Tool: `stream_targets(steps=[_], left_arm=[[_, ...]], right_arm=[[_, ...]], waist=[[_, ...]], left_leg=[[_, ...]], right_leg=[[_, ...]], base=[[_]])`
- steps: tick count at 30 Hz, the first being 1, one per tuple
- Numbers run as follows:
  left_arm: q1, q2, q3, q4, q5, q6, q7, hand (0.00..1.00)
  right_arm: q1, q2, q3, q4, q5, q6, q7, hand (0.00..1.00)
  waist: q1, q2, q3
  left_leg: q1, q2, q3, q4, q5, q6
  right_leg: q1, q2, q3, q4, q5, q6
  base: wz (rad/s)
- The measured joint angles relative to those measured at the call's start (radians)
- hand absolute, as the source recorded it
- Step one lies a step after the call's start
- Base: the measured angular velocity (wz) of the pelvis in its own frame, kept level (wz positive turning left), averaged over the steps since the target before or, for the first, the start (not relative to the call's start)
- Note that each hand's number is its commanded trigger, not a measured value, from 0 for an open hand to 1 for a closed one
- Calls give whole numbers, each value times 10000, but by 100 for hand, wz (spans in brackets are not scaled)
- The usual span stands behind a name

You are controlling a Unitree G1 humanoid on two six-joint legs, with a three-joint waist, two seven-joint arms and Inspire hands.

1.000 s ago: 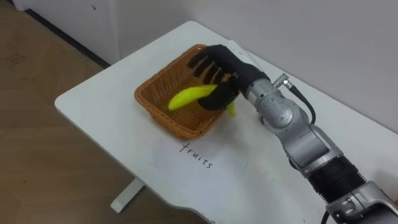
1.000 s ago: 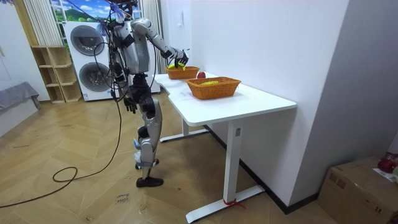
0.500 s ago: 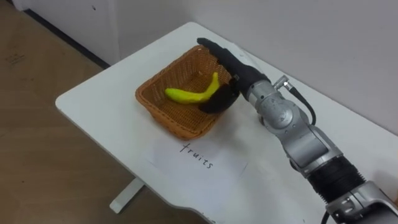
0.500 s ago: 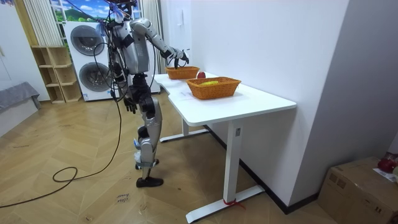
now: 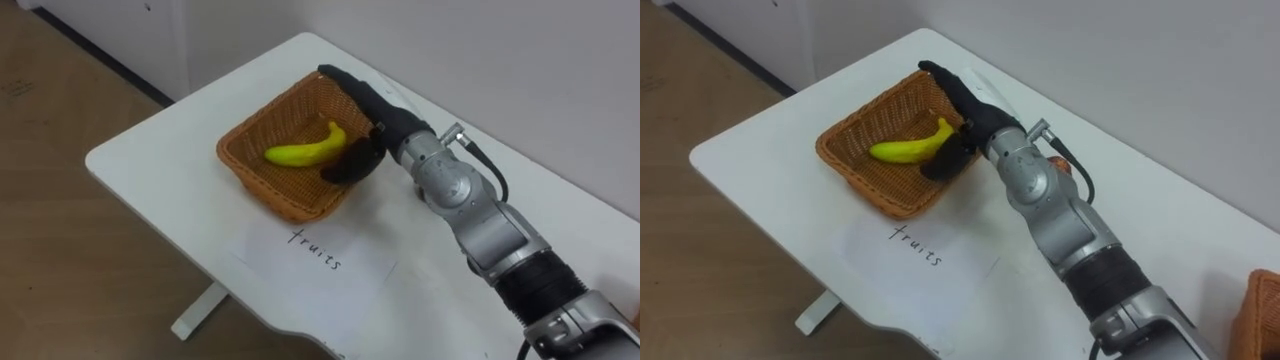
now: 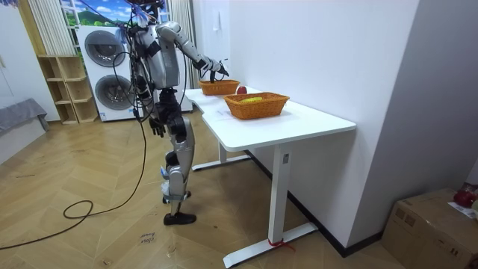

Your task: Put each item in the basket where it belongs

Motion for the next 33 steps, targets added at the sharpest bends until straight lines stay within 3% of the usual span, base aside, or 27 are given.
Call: stream_targets(steps=[16,24,28,30,33], left_arm=[[-1,4,8,-2,-13,-2,-90,0],[12,-12,-218,99,-15,8,-20,0],[17,-122,-182,259,0,7,-20,0],[23,-187,-173,259,1,-3,16,0],[23,-208,-187,259,0,-43,52,0]], right_arm=[[0,-3,13,297,124,-35,-2,0],[0,-6,-28,87,359,-151,-228,0],[2,-21,-344,-322,531,-216,-505,0],[3,-74,-589,-578,875,-423,-850,0],[4,-70,-797,-594,1313,-713,-1368,0]], waist=[[-25,19,-2],[-68,367,-1],[-331,556,-83],[-425,623,-125],[-624,662,-123]], left_leg=[[61,-4,19,3,0,-1],[51,4,238,52,0,0],[-28,10,345,15,0,1],[-11,18,503,20,6,8],[46,18,520,24,9,13]], right_leg=[[44,15,79,-2,0,0],[-40,12,328,8,1,-1],[-130,20,483,22,4,-7],[-158,30,579,20,10,-16],[-118,26,548,18,10,-16]], base=[[0],[-8],[-8],[-12],[0]])
